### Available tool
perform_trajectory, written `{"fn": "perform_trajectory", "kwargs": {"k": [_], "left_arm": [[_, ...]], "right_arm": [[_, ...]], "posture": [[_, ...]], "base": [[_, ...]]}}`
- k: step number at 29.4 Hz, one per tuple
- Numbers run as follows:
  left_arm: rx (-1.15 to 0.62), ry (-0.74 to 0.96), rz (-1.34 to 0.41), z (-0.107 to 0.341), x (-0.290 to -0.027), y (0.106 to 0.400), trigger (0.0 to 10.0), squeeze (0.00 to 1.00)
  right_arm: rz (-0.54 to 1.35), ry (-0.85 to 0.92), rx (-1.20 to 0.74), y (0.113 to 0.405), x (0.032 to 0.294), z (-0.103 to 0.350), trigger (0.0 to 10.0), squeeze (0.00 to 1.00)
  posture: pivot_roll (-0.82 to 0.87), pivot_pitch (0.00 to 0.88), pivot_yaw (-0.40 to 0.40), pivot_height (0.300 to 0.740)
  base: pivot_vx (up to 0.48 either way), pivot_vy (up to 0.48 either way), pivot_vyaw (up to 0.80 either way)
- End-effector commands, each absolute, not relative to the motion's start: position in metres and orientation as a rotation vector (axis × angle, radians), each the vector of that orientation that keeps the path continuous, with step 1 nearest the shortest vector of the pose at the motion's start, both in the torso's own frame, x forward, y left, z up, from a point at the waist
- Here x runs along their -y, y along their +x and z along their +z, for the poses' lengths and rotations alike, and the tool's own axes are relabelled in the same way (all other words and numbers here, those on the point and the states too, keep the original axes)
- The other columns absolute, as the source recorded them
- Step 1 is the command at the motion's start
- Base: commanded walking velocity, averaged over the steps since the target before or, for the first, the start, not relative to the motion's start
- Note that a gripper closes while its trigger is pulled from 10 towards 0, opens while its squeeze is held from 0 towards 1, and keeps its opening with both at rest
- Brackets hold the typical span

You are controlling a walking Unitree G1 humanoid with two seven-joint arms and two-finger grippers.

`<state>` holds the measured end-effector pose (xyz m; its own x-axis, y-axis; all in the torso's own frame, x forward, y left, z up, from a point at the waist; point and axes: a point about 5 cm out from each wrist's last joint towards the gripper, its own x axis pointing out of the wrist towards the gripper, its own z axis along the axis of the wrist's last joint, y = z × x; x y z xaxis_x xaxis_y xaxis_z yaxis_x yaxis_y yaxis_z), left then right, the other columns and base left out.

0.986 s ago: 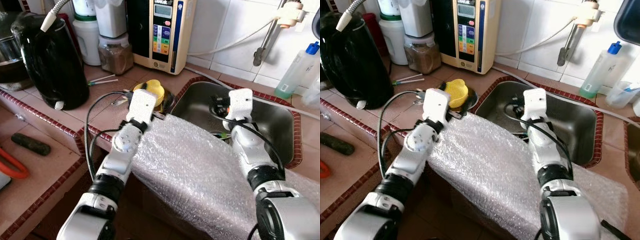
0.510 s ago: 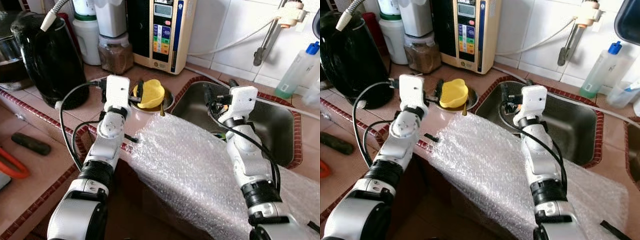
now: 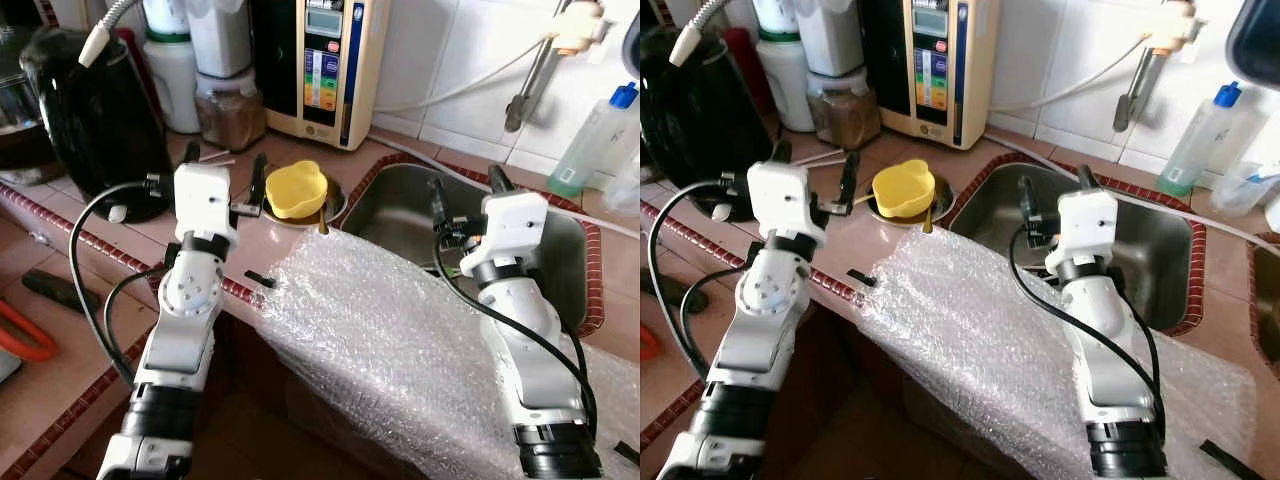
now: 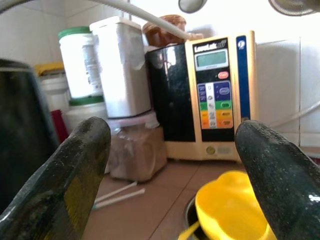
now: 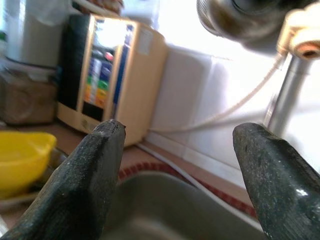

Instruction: Kitchen organization

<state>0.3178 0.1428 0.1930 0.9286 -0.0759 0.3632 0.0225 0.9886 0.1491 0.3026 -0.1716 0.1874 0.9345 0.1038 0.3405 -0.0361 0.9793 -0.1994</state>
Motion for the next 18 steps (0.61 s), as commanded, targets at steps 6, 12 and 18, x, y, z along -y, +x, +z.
{"fn": "perform_trajectory", "kwargs": {"k": [6,12,18], "left_arm": [[0.358,0.118,-0.104,0.196,-0.138,0.307,10.0,0.00],[0.338,0.089,-0.139,0.199,-0.133,0.304,10.0,0.00],[0.329,0.077,-0.168,0.200,-0.127,0.302,10.0,0.00]], "right_arm": [[0.045,-0.193,0.347,0.300,0.178,0.195,10.0,0.00],[0.066,-0.185,0.330,0.301,0.170,0.195,10.0,0.00],[0.072,-0.180,0.314,0.300,0.169,0.192,10.0,0.00]], "posture": [[0.03,0.000,0.028,0.740],[0.04,0.000,0.030,0.740],[0.04,0.000,0.030,0.740]], "base": [[0.000,0.000,0.00],[0.000,0.000,0.00],[0.000,0.000,0.00]]}}
